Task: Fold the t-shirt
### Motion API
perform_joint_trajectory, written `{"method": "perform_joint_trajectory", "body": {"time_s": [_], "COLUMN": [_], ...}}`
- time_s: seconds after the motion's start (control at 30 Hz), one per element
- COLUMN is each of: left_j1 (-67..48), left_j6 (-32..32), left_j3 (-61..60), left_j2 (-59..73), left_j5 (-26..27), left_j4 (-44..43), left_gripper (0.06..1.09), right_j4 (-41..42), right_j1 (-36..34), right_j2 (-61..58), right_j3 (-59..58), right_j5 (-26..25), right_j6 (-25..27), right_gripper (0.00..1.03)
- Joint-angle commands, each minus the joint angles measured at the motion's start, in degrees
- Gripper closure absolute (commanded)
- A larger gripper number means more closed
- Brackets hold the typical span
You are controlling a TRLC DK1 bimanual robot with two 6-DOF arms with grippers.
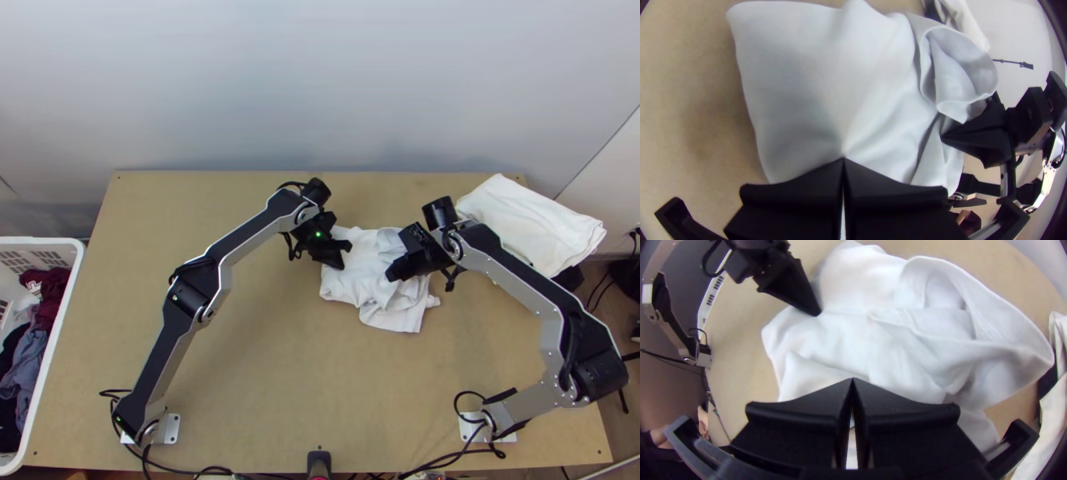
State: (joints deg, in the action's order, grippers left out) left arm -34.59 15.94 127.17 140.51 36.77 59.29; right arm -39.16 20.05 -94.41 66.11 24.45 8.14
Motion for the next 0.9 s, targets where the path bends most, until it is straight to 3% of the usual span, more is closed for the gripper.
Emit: {"method": "perform_joint_trajectory", "body": {"time_s": [0.0, 0.23, 0.33, 0.5, 0.77, 0.8, 0.83, 0.87], "left_j1": [-0.4, -0.6, -0.6, -0.7, -1.9, -1.9, -1.8, -1.5], "left_j6": [-0.1, -0.1, -0.1, -1.0, -7.7, -7.9, -8.2, -8.2], "left_j3": [0.4, 0.7, 1.0, 1.0, 1.0, 0.9, 0.9, 0.9], "left_j2": [1.2, 2.1, 2.1, 2.0, -0.7, -1.0, -1.5, -2.0], "left_j5": [-1.0, -1.4, -1.4, -1.2, -0.6, -0.7, -0.7, -0.7], "left_j4": [-0.7, -1.0, -1.0, -0.5, 5.0, 5.3, 5.6, 5.8], "left_gripper": [1.04, 1.04, 1.05, 1.04, 1.04, 1.0, 0.89, 0.7], "right_j4": [5.0, 3.3, -1.6, -6.8, -8.1, -8.1, -8.1, -8.1], "right_j1": [-4.5, -18.0, -23.0, -26.2, -24.7, -24.6, -24.6, -24.7], "right_j2": [-0.8, 14.1, 19.8, 24.8, 21.3, 20.8, 20.3, 20.1], "right_j3": [-5.6, -16.4, -17.9, -17.0, -13.5, -13.2, -12.8, -12.3], "right_j5": [-8.5, -8.4, -8.3, -7.7, -2.3, -1.7, -1.2, -0.6], "right_j6": [1.8, 5.7, 9.3, 10.8, 1.2, 0.2, -1.0, -1.9], "right_gripper": [0.99, 0.99, 0.99, 0.99, 0.9, 0.88, 0.84, 0.78]}}
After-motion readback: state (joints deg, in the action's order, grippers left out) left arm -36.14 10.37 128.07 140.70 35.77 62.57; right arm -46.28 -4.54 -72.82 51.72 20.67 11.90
